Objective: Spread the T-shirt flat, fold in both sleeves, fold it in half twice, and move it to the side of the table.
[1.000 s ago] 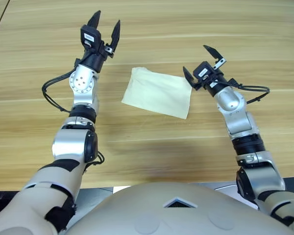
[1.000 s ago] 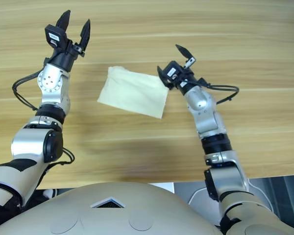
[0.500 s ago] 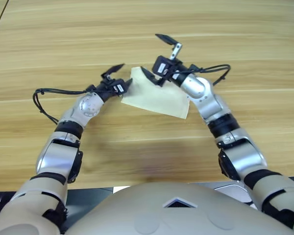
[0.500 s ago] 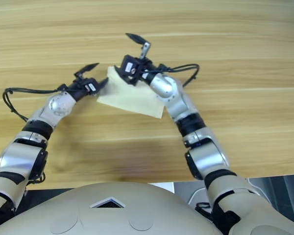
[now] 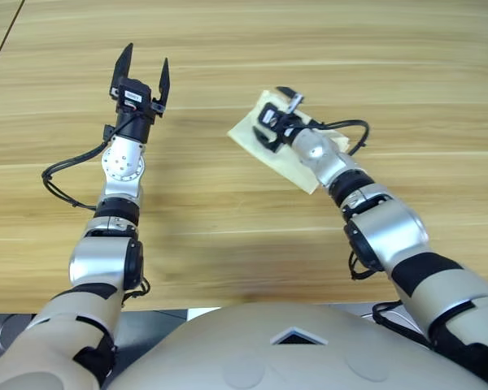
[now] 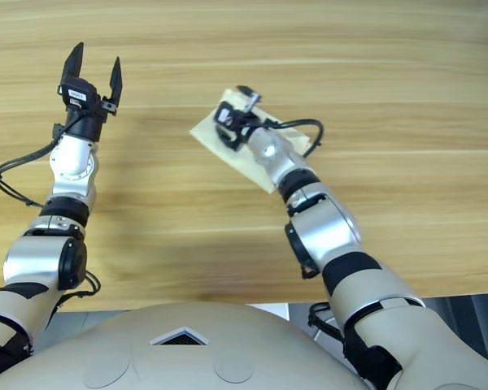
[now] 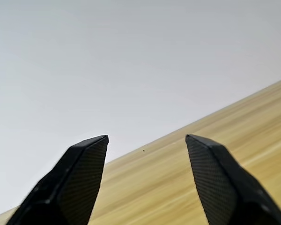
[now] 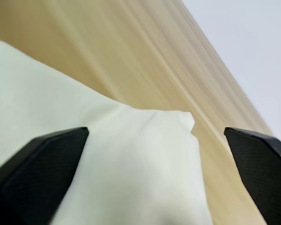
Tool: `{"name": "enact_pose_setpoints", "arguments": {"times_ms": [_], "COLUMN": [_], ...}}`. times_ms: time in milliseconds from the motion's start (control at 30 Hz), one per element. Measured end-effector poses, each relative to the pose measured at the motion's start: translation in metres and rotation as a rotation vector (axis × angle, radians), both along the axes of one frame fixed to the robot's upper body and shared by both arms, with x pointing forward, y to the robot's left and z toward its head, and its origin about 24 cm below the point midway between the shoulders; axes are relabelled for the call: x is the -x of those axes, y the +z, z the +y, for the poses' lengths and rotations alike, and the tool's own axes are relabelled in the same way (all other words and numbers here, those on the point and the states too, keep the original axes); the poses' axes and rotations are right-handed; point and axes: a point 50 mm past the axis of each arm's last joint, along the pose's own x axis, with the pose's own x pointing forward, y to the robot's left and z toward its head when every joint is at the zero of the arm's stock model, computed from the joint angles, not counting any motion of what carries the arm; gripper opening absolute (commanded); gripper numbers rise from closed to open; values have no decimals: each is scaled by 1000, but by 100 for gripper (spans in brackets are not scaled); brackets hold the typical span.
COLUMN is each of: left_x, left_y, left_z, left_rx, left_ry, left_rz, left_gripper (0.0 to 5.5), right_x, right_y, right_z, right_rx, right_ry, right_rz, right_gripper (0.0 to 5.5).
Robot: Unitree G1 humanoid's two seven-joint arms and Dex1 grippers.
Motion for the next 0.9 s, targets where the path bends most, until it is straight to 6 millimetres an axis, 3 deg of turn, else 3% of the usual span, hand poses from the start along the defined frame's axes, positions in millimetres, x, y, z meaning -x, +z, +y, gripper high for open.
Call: {"name": "enact_pose_setpoints", "arguments": {"times_ms": [133, 233, 300, 467, 567, 667, 767, 900], "left_x": [8, 19, 27, 36, 37, 38, 38, 35], "left_y": [-16, -37, -51, -62, -64, -65, -65, -68], "left_z": [3, 14, 22, 34, 36, 42, 41, 37], "left_rx": [31, 54, 64, 80, 84, 126, 140, 211], "left_ry": [24, 90, 128, 202, 212, 235, 225, 218], "left_rz": [59, 156, 215, 274, 283, 291, 295, 324], "left_gripper": [307, 307, 307, 307, 307, 307, 307, 307], "right_x": [10, 36, 53, 72, 74, 70, 56, 37], "right_y": [-2, -3, -2, 1, 2, 8, 37, 73], "right_z": [-104, -172, -203, -233, -237, -232, -224, -188], "right_rx": [-24, 14, 49, 82, 75, 1, -180, -424], "right_ry": [-483, -718, -803, -885, -884, -826, -738, -496], "right_rz": [-18, -34, -32, -30, -50, -130, -375, -639], "right_gripper": [537, 537, 537, 537, 537, 537, 537, 537]}}
